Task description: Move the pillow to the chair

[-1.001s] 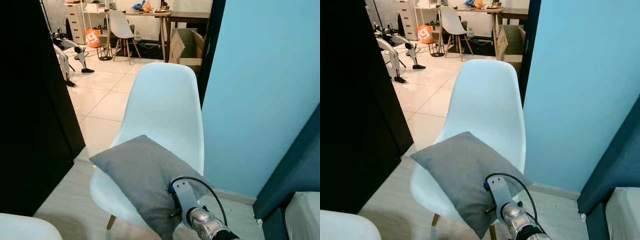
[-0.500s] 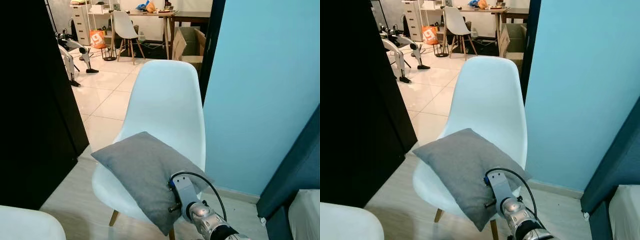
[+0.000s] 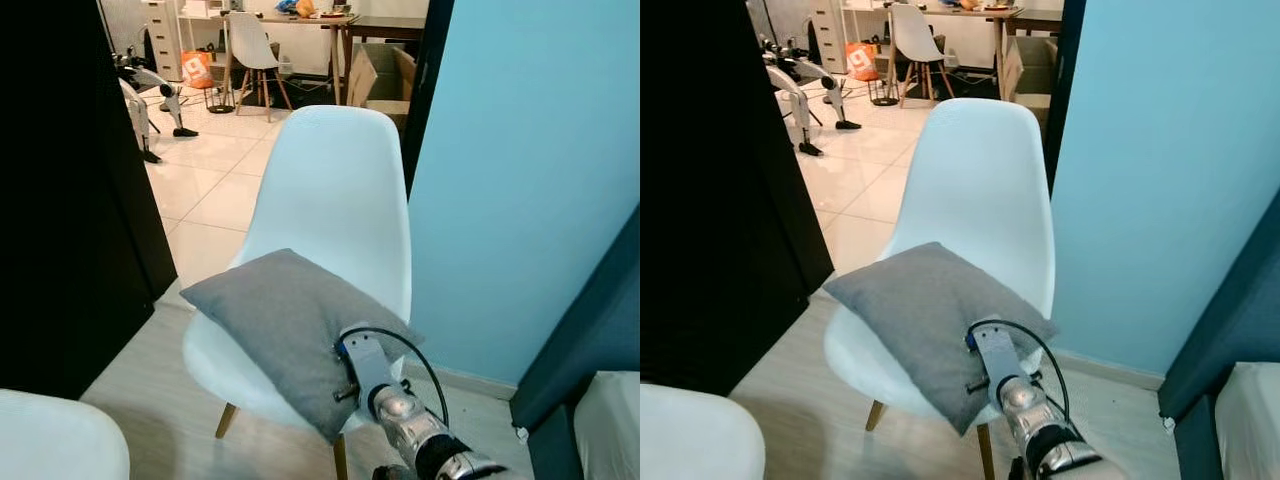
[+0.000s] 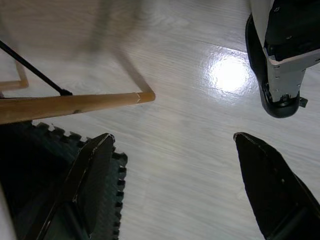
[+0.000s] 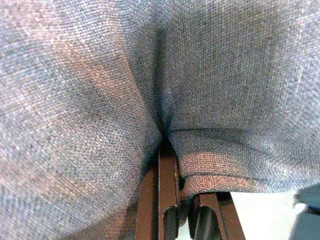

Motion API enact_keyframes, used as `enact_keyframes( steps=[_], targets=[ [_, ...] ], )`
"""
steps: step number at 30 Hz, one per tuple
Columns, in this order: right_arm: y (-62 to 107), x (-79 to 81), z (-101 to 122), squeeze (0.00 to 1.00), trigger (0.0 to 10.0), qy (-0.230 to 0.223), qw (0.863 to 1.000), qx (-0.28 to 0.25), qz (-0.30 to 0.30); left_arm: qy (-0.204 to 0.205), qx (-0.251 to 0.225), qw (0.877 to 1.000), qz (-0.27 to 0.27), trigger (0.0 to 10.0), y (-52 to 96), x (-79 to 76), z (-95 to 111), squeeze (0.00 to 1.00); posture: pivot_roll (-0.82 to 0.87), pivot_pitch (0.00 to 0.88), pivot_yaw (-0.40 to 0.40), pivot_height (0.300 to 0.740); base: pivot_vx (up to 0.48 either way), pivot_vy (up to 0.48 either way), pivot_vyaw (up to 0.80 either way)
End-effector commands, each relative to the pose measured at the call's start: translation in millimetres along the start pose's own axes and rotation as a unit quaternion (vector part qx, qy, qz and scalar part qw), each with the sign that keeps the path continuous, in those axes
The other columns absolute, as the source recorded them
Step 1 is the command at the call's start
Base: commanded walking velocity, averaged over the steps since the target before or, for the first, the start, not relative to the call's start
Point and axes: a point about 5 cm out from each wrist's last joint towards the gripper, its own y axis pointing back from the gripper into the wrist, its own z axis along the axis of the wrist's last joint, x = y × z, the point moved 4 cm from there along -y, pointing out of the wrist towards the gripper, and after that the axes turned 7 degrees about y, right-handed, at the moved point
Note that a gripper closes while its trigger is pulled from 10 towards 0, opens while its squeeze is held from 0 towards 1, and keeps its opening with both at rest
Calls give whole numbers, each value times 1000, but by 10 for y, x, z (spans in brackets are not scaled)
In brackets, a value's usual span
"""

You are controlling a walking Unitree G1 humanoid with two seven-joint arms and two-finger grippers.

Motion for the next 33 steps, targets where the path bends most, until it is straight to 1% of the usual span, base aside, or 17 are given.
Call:
enact_keyframes(
  steps=[1, 2, 3, 4, 5, 6, 16, 20, 21, 22, 23, 25, 27, 29, 30, 32, 33],
  targets=[
    [-5, -55, 18, 0, 10000, 14, 1000, 1, -19, -3, -2, 1000, -5, 10000, 3, -34, 4, 0, 64, 127, -48, 496, 0, 0, 0],
    [-8, -75, 53, 0, 10000, 15, 1000, -3, -25, -3, -2, 1000, -5, 10000, 4, -39, -1, 0, 63, 128, -49, 496, 0, 0, 0],
    [-11, -128, 104, 647, 10000, 21, 999, -11, -42, -2, -1, 1000, -5, 10000, 5, -48, -8, 0, 61, 128, -48, 496, 0, 0, 0],
    [-11, -128, 104, 647, 10000, 21, 999, -11, -42, -2, -1, 1000, -5, 10000, 5, -48, -8, 0, 61, 128, -48, 496, 0, 0, 0],
    [-13, -176, 147, 1000, 10000, 16, 998, -17, -54, -1, 0, 1000, -6, 10000, 7, -55, -15, 0, 60, 127, -47, 496, 0, 0, 0],
    [-12, -245, 198, 1000, 10000, 8, 997, -26, -71, -1, 0, 1000, -7, 10000, 8, -64, -21, 0, 60, 125, -47, 496, 0, 0, 0],
    [-1, -366, 176, 1000, 10000, -13, 996, -31, -86, 0, -2, 1000, -7, 10000, 4, -58, 4, 0, 56, 119, -46, 496, 0, 0, 0],
    [6, -375, 118, 1000, 10000, -37, 996, -32, -72, 0, -3, 1000, -8, 10000, 2, -54, 23, 0, 50, 112, -45, 496, 0, 0, 0],
    [10, -357, 80, 1000, 10000, -60, 996, -36, -48, 0, -4, 1000, -8, 10000, 0, -53, 32, 0, 46, 107, -45, 496, 0, 0, 0],
    [18, -345, 25, 0, 10000, -88, 995, -36, -24, -1, -5, 1000, -8, 10000, -1, -51, 40, 0, 44, 103, -46, 496, 0, 0, 0],
    [18, -345, 25, 0, 10000, -88, 995, -36, -24, -1, -5, 1000, -8, 10000, -1, -51, 40, 0, 44, 103, -46, 496, 0, 0, 0],
    [38, -369, -64, 0, 10000, -138, 990, -37, 0, -1, -5, 1000, -8, 10000, -2, -47, 50, 0, 38, 93, -46, 496, 0, 0, 0],
    [38, -369, -64, 0, 10000, -138, 990, -37, 0, -1, -5, 1000, -8, 10000, -2, -47, 50, 0, 38, 93, -46, 496, 0, 0, 0],
    [69, -417, -100, 0, 10000, -187, 980, -57, 25, -1, -6, 1000, -9, 10000, -5, -42, 64, 0, 35, 84, -49, 496, 0, 0, 0],
    [69, -417, -100, 0, 10000, -187, 980, -57, 25, -1, -6, 1000, -9, 10000, -5, -42, 64, 0, 35, 84, -49, 496, 0, 0, 0],
    [107, -617, -283, 0, 10000, -187, 982, -30, -20, -1, -7, 1000, -10, 10000, -7, -38, 84, 0, 32, 80, -51, 505, 0, 0, 0],
    [107, -617, -283, 0, 10000, -187, 982, -30, -20, -1, -7, 1000, -10, 10000, -7, -38, 84, 0, 32, 80, -51, 505, 0, 0, 0]
  ],
)
